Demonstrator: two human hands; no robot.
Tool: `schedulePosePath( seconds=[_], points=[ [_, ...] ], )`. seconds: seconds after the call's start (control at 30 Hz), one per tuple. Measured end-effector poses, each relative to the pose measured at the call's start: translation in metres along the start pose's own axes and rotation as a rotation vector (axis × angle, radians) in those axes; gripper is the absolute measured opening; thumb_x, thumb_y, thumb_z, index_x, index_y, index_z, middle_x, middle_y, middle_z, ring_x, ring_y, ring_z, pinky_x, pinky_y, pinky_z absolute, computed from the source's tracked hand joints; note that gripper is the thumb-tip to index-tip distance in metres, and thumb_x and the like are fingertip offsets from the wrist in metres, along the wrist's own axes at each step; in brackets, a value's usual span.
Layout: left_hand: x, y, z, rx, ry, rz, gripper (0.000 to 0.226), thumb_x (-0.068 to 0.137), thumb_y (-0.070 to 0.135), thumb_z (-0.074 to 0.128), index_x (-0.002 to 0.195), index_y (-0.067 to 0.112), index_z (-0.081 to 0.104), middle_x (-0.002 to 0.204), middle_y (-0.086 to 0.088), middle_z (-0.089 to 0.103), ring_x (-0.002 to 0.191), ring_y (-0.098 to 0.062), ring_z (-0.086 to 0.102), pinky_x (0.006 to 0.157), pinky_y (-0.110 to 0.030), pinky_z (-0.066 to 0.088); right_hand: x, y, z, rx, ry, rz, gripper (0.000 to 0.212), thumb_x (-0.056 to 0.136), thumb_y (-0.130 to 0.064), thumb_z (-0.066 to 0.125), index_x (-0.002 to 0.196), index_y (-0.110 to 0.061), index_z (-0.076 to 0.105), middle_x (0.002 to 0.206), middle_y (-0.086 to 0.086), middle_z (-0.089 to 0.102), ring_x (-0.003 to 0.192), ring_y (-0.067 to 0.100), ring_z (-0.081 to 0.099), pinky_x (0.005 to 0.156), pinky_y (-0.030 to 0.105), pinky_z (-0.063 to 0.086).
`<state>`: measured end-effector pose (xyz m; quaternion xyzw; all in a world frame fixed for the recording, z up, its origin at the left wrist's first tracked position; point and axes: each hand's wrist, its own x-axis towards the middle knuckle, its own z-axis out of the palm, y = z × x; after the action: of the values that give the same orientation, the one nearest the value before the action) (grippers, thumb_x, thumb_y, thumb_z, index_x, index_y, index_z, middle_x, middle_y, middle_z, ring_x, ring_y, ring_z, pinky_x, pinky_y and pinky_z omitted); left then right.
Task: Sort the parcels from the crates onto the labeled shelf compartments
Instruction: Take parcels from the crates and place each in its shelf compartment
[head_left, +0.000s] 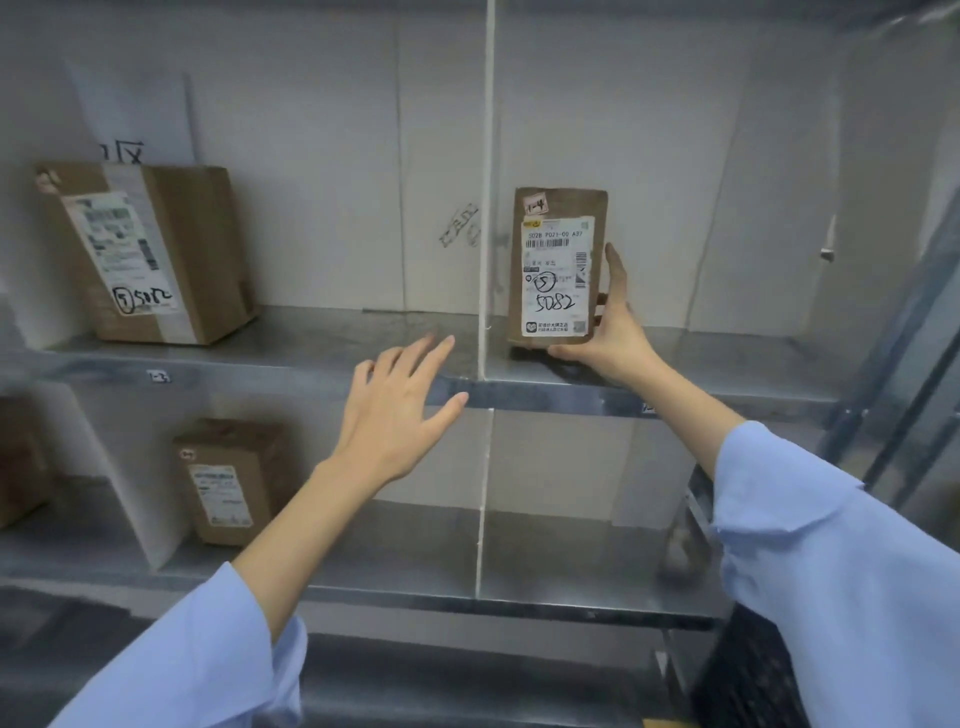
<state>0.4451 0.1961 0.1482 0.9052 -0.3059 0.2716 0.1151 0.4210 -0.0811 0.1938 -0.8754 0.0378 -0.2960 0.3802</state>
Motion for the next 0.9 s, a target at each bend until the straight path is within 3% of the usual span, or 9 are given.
schedulePosePath(
  seconds=[0.17,0.23,0.43,0.53,0.7,0.9],
  points=[
    [0.005,-0.005,0.001,0.028,-0.008,-0.020,0.073,0.088,0.063,0.018,0.153,0.031,0.028,0.153,0.001,0.038,0.134,-0.021,0.036,0.104,-0.038,0.027,0.018,0.008,0.017,-0.022,0.015,-0.006,0.139,0.056,-0.035,0.092,0.152,-0.042,-0.008,0.139,0.008,0.051,0.123,0.024,0.051,0.103,0.044,0.045],
    [0.007,-0.006,0.003,0.029,-0.015,-0.031,0.074,0.087,0.064,0.017,0.153,0.030,0.028,0.154,0.001,0.038,0.135,-0.022,0.036,0.105,-0.039,0.027,0.023,0.011,0.021,-0.043,0.026,-0.007,0.138,0.057,-0.029,0.092,0.153,-0.037,-0.006,0.142,0.007,0.048,0.127,0.026,0.048,0.104,0.049,0.044],
    [0.008,-0.004,0.012,0.023,-0.033,-0.032,0.074,0.088,0.064,0.019,0.151,0.028,0.031,0.153,0.000,0.039,0.134,-0.022,0.038,0.105,-0.040,0.028,0.025,0.013,0.022,-0.045,0.003,-0.001,0.140,0.050,-0.042,0.089,0.153,-0.037,-0.005,0.147,0.006,0.042,0.129,0.025,0.047,0.104,0.050,0.045],
    [0.006,-0.003,0.014,0.020,-0.039,-0.020,0.073,0.088,0.063,0.021,0.152,0.028,0.030,0.152,0.001,0.040,0.133,-0.022,0.038,0.104,-0.040,0.029,0.022,0.013,0.018,-0.047,-0.018,0.014,0.136,0.057,-0.029,0.093,0.155,-0.032,-0.002,0.150,0.007,0.038,0.134,0.024,0.042,0.109,0.049,0.041],
    [0.000,-0.002,0.010,-0.019,-0.035,0.017,0.072,0.088,0.063,0.022,0.153,0.030,0.028,0.152,0.002,0.040,0.133,-0.021,0.038,0.104,-0.039,0.029,0.003,0.009,0.007,-0.089,-0.002,0.048,0.115,0.077,-0.025,0.083,0.157,-0.026,0.000,0.154,0.013,0.031,0.140,0.023,0.035,0.109,0.030,0.030],
    [-0.012,0.009,0.003,-0.144,0.014,0.114,0.067,0.092,0.060,0.028,0.151,0.029,0.032,0.150,0.006,0.042,0.131,-0.016,0.041,0.102,-0.035,0.030,-0.048,-0.011,-0.013,-0.392,0.015,0.031,0.083,0.090,-0.037,0.066,0.156,-0.035,0.016,0.156,0.009,0.026,0.136,0.031,0.040,0.102,0.045,0.041]
  ],
)
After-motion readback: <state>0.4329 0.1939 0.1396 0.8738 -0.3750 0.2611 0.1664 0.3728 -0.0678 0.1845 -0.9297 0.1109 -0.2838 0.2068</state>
